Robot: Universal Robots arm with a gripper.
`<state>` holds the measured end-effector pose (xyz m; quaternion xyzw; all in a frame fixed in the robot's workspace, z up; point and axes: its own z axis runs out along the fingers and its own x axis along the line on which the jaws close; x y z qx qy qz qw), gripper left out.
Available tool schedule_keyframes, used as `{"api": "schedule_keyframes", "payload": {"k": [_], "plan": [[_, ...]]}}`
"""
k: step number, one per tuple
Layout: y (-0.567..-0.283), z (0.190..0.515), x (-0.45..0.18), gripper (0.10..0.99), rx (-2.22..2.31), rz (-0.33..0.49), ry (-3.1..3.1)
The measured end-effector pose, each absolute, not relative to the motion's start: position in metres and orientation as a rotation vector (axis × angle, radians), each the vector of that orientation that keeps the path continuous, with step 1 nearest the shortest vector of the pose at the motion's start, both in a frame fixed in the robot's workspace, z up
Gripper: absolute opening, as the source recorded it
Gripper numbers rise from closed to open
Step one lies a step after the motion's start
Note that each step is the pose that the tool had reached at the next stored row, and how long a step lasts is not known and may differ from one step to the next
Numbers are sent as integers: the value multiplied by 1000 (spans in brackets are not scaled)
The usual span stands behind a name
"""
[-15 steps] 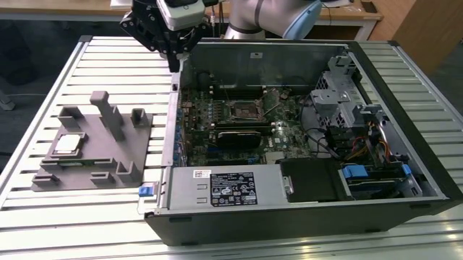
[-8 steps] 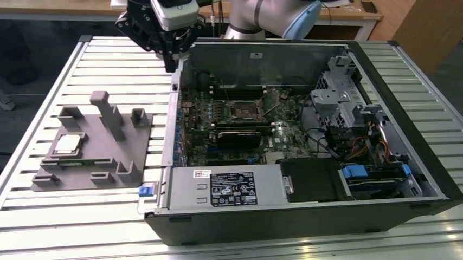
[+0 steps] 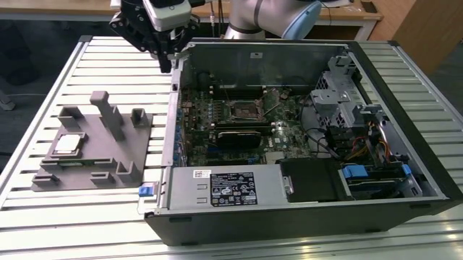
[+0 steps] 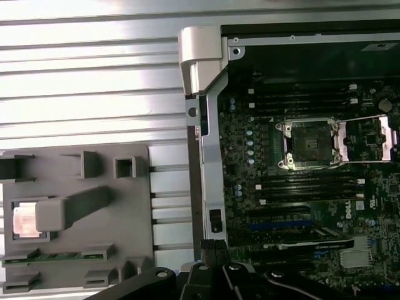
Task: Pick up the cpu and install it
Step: 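Reach for the cpu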
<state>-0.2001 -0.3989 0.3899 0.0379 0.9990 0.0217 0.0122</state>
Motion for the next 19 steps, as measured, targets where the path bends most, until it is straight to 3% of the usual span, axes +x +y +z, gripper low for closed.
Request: {"api": "schedule_keyframes", "payload": {"k": [19], "plan": [[-399, 389, -221, 106, 118, 67, 3114]]}}
